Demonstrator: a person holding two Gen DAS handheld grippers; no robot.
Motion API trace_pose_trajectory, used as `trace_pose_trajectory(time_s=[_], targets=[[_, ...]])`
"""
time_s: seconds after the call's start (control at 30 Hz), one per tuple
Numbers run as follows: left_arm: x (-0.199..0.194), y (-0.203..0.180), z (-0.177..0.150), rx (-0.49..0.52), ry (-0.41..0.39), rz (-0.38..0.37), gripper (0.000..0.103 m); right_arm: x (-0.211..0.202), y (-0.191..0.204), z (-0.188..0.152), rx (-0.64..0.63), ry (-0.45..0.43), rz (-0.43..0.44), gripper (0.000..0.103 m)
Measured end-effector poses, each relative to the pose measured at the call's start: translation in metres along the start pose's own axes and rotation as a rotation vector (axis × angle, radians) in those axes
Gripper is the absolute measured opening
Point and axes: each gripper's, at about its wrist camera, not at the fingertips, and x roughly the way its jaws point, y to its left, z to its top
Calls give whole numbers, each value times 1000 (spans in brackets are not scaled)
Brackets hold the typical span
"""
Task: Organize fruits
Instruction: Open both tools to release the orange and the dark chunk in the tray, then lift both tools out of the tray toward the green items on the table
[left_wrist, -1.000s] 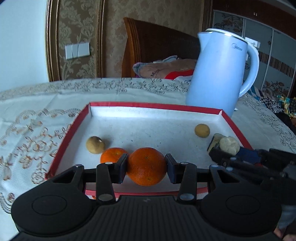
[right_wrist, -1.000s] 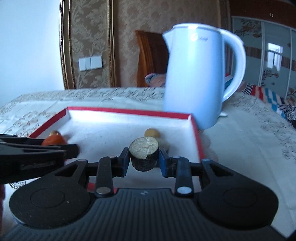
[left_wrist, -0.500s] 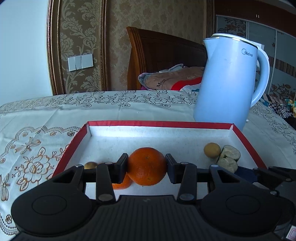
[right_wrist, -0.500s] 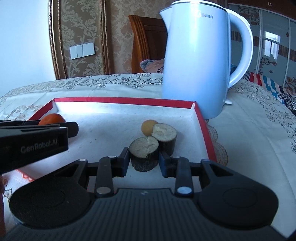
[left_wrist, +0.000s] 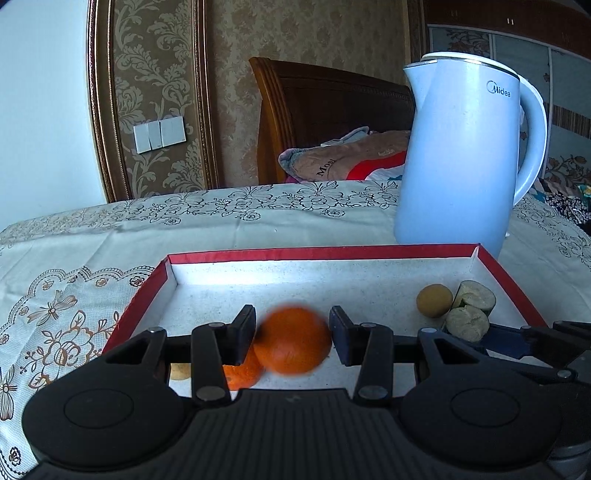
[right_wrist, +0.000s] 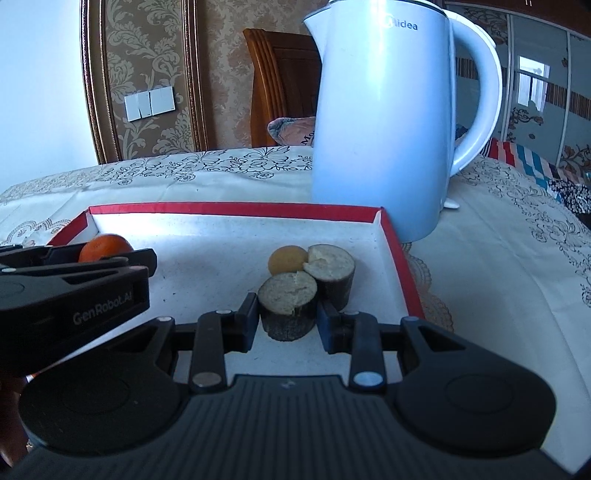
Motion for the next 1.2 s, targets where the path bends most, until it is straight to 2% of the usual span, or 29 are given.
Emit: trace_pose_trajectory(time_s=[0.07, 0.23, 0.3, 0.37, 0.4, 0.53, 0.6, 0.77, 0.87, 1.03, 1.2], targets=[[-1, -2, -1, 5, -5, 3, 49, 0, 0, 0, 2, 1, 0, 31], [-2, -1, -1, 4, -8, 2, 50, 0, -1, 0, 7, -1, 1, 33], [-4, 3, 0, -23, -5, -17, 53, -1, -2, 0, 8, -8, -6, 47], [-5, 8, 2, -51, -7, -33, 66, -3, -4, 0, 17, -19, -5, 59], [-6, 8, 2, -56, -9, -30, 68, -5, -4, 0, 20, -26, -7, 64], [-5, 9, 0, -52, -19, 14, 71, -10, -1, -1, -6, -51, -24, 67], [-5, 12, 1, -66, -21, 20, 75, -11, 1, -2, -19, -57, -35, 79], [-9, 20, 2, -97, -20, 16, 76, -17, -5, -2, 9, -73, -35, 80], [-12, 24, 1, -111, -19, 23, 76, -23, -12, -3, 43, -89, -38, 88], [-13, 22, 1, -100, -17, 28, 76, -27, -18, -5, 73, -107, -44, 88], [-15, 21, 1, -93, -11, 24, 76, -30, -18, -8, 72, -115, -41, 95]])
